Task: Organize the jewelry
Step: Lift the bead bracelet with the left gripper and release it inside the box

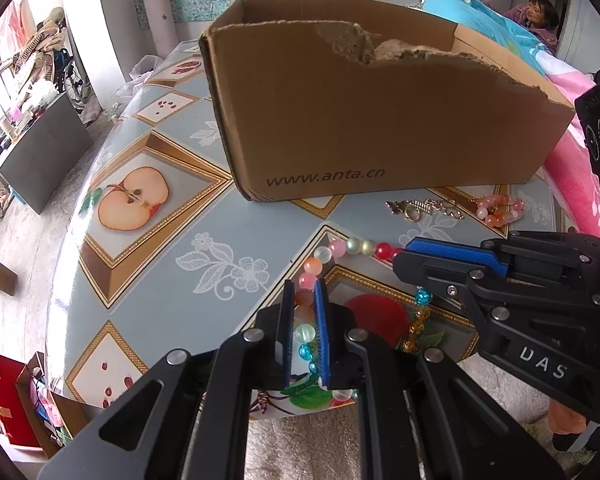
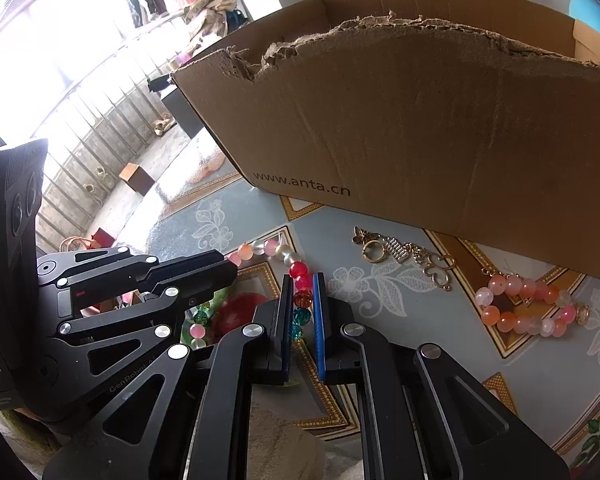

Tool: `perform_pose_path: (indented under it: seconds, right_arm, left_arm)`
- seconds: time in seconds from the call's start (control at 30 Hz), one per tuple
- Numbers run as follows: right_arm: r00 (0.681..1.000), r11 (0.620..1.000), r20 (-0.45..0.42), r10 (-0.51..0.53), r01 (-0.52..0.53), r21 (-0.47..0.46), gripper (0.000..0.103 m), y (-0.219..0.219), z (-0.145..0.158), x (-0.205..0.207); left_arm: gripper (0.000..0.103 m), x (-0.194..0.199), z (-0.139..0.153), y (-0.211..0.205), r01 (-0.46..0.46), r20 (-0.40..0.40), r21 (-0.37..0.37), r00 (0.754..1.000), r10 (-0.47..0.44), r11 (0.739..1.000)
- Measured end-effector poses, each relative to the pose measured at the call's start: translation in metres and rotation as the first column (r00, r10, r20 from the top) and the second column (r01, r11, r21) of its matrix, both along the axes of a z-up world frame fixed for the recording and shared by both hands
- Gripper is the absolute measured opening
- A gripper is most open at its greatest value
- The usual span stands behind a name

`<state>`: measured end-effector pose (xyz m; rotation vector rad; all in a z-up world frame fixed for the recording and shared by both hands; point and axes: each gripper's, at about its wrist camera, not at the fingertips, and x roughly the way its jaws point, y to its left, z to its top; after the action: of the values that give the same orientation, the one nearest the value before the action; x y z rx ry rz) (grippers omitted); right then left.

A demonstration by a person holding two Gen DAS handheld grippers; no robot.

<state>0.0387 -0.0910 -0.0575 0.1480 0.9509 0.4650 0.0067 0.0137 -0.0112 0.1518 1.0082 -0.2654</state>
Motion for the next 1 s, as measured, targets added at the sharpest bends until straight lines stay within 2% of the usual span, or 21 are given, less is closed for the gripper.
perform_pose_path:
  seconds: [0.3, 0.53, 0.77, 0.93, 1.0]
  right_arm:
    - [0.998, 0.999, 0.055, -0.013, 0.011, 0.04, 0.007, -0.015, 0.017, -0.013]
    - [0.984, 0.997, 0.175, -0.031, 0.02, 0.068, 0.007, -0.032, 0.059, -0.028]
    - [0.939, 0.997, 0.344, -0.029, 0.004, 0.075, 0.007, -0.04, 0.117, -0.028]
    - [0.92, 0.997, 0.392, -0.026, -0.005, 0.078, 0.007, -0.045, 0.144, 0.0]
    - [0.922, 0.997, 0.387, -0.029, -0.001, 0.076, 0.007, -0.048, 0.147, 0.017]
  left_arm:
    - [0.009, -0.017, 0.028, -0.004, 0.004, 0.068, -0.004, 0.998, -0.003, 1.0]
    - [0.009, -0.033, 0.08, -0.006, 0.037, 0.171, -0.059, 0.985, -0.026, 0.998]
    - [0.009, -0.03, 0.152, -0.021, 0.12, 0.329, -0.08, 0.94, -0.088, 0.99]
    - [0.009, -0.011, 0.191, -0.029, 0.133, 0.421, -0.063, 0.902, -0.095, 0.989]
    - [0.009, 0.001, 0.197, -0.033, 0.137, 0.433, -0.061, 0.896, -0.097, 0.989]
